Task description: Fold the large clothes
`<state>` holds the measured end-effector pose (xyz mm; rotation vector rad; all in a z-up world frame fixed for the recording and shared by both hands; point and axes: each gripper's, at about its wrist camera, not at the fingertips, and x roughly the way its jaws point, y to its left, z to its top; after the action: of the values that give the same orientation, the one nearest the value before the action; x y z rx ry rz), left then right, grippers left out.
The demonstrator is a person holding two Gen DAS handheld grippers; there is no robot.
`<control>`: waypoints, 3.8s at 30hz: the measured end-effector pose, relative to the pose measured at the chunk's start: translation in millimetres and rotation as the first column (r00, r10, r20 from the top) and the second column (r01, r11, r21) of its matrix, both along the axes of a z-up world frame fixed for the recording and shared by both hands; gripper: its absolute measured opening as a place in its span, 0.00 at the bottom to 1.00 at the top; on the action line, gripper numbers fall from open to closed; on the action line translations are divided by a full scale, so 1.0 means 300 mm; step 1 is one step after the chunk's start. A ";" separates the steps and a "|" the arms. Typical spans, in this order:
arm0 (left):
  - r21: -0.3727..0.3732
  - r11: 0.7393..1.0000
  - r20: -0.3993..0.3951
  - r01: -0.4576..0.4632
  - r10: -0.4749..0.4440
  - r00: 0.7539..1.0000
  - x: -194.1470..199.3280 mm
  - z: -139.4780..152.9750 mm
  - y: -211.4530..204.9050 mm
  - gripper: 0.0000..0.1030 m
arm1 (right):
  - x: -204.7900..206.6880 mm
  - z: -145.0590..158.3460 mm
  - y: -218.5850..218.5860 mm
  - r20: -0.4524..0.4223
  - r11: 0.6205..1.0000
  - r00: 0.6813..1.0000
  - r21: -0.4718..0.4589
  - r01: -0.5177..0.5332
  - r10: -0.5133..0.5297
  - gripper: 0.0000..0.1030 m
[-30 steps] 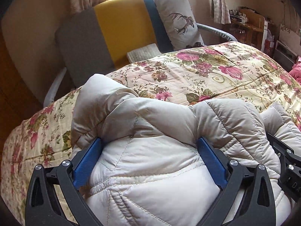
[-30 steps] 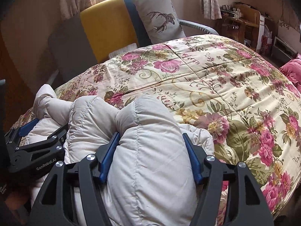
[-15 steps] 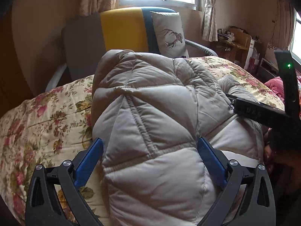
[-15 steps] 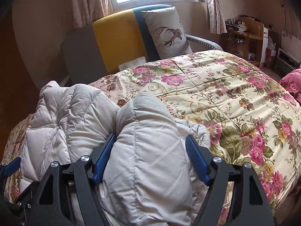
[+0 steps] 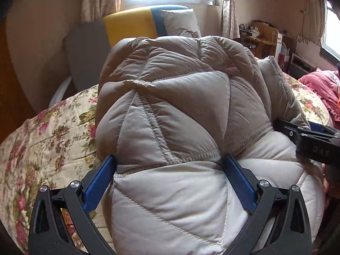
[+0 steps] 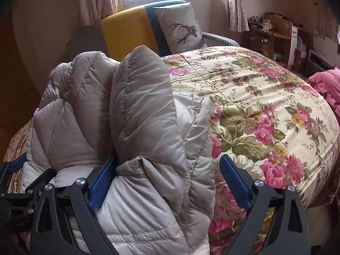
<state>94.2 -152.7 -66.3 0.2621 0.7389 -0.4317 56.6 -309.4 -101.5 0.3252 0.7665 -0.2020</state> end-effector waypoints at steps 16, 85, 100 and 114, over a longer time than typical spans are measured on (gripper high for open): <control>-0.428 0.898 -0.325 -0.105 -0.044 0.945 -0.022 -0.027 0.337 0.96 | -0.065 0.017 -0.080 -0.081 0.937 0.990 0.341 -0.082 0.117 0.98; -0.276 0.900 -0.088 -0.337 0.326 0.941 0.065 -0.037 0.671 0.84 | 0.613 -0.057 0.528 0.161 0.888 0.911 0.214 -0.407 0.378 0.85; -0.312 0.860 -0.140 -0.403 0.377 0.915 0.047 -0.028 0.690 0.86 | 0.803 0.313 0.964 0.153 0.739 0.729 -0.259 -0.622 0.667 0.79; -0.371 0.903 -0.031 -0.217 0.222 0.975 -0.054 0.033 0.648 0.96 | 0.915 0.020 0.706 0.022 0.917 0.920 -0.087 -0.389 0.392 0.80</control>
<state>78.0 41.7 -56.5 -0.1765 0.6512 -0.3462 331.0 -97.7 -95.5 0.0931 0.7669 0.1514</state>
